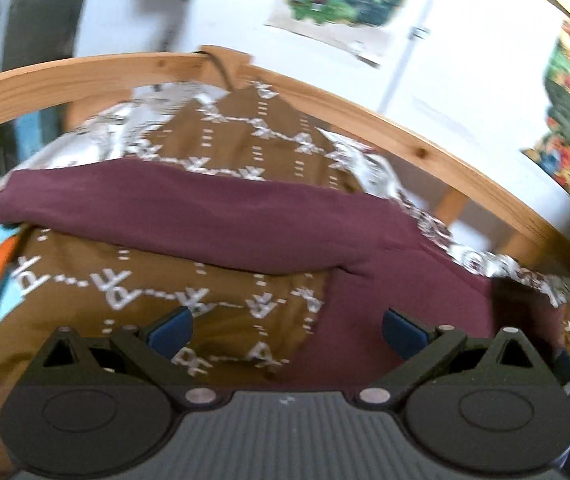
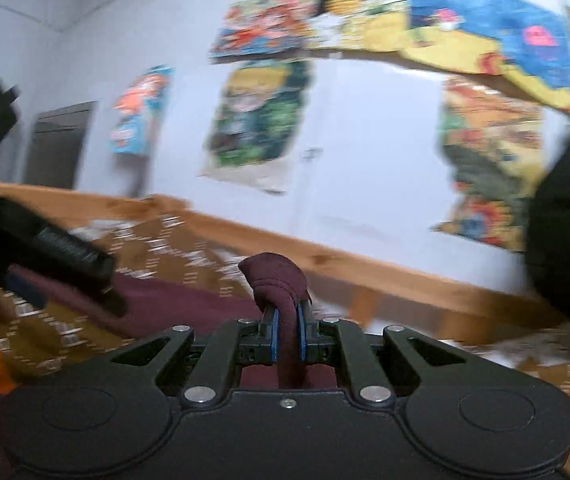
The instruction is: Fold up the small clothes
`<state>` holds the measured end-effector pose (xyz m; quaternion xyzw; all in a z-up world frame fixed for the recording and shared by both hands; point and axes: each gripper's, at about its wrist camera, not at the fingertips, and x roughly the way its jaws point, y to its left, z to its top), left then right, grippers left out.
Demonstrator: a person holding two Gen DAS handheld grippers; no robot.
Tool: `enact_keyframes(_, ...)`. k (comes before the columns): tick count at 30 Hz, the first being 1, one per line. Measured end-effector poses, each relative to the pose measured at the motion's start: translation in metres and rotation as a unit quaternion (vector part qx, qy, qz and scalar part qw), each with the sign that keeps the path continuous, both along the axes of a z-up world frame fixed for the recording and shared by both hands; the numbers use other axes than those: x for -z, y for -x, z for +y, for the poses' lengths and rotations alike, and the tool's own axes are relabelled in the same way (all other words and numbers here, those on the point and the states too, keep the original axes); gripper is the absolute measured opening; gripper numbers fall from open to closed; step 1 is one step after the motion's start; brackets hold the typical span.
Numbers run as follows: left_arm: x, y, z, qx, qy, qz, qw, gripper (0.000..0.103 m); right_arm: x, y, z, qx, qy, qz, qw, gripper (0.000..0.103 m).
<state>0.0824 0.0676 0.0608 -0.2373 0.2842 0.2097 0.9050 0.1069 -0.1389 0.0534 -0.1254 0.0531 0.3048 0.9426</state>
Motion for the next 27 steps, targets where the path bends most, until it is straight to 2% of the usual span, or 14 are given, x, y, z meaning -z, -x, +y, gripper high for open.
enact_keyframes(5, 0.004, 0.005, 0.013, -0.022, -0.009, 0.001, 0.9997, 0.102, 0.03, 0.003, 0.029, -0.051, 0.03, 0.055, 0.997, 0.011)
enact_keyframes(8, 0.007, 0.005, 0.013, -0.025, -0.015, 0.01, 0.9995, 0.102, 0.048, 0.005, 0.038, -0.073, 0.056, 0.096, 0.991, 0.017)
enact_keyframes(9, 0.008, 0.004, 0.012, -0.025, -0.015, 0.013, 0.9995, 0.102, 0.051, 0.003, 0.039, -0.077, 0.061, 0.109, 0.989, 0.022)
enact_keyframes(10, 0.009, 0.003, 0.011, -0.023, -0.016, 0.017, 0.9995, 0.102, 0.053, 0.003, 0.039, -0.083, 0.064, 0.122, 0.987, 0.033)
enact_keyframes(11, 0.01, 0.001, 0.01, -0.019, -0.016, 0.022, 0.9994, 0.102, 0.055, 0.005, 0.038, -0.086, 0.064, 0.132, 0.985, 0.039)
enact_keyframes(13, 0.012, -0.001, 0.005, -0.012, -0.019, 0.028, 0.9993, 0.102, 0.059, 0.01, 0.027, -0.091, 0.061, 0.14, 0.984, 0.066)
enact_keyframes(16, 0.017, -0.008, -0.002, 0.003, -0.022, 0.038, 0.999, 0.102, 0.053, 0.011, 0.011, -0.104, 0.064, 0.152, 0.981, 0.086)
enact_keyframes(18, 0.023, -0.015, -0.01, 0.022, -0.025, 0.052, 0.9981, 0.102, 0.048, 0.006, -0.005, -0.105, 0.068, 0.154, 0.98, 0.092)
enact_keyframes(20, 0.032, -0.023, -0.02, 0.042, -0.027, 0.069, 0.9964, 0.102, 0.046, -0.001, -0.022, -0.083, 0.074, 0.145, 0.983, 0.094)
enact_keyframes(22, 0.04, -0.032, -0.03, 0.069, -0.032, 0.089, 0.9932, 0.102, 0.046, -0.015, -0.04, -0.039, 0.07, 0.135, 0.988, 0.096)
enact_keyframes(25, 0.045, -0.041, -0.047, 0.098, -0.05, 0.101, 0.9889, 0.102, 0.05, -0.05, -0.07, 0.061, 0.036, 0.138, 0.988, 0.096)
enact_keyframes(27, 0.046, -0.046, -0.058, 0.117, -0.064, 0.104, 0.9856, 0.102, 0.057, -0.076, -0.093, 0.14, 0.008, 0.141, 0.98, 0.095)
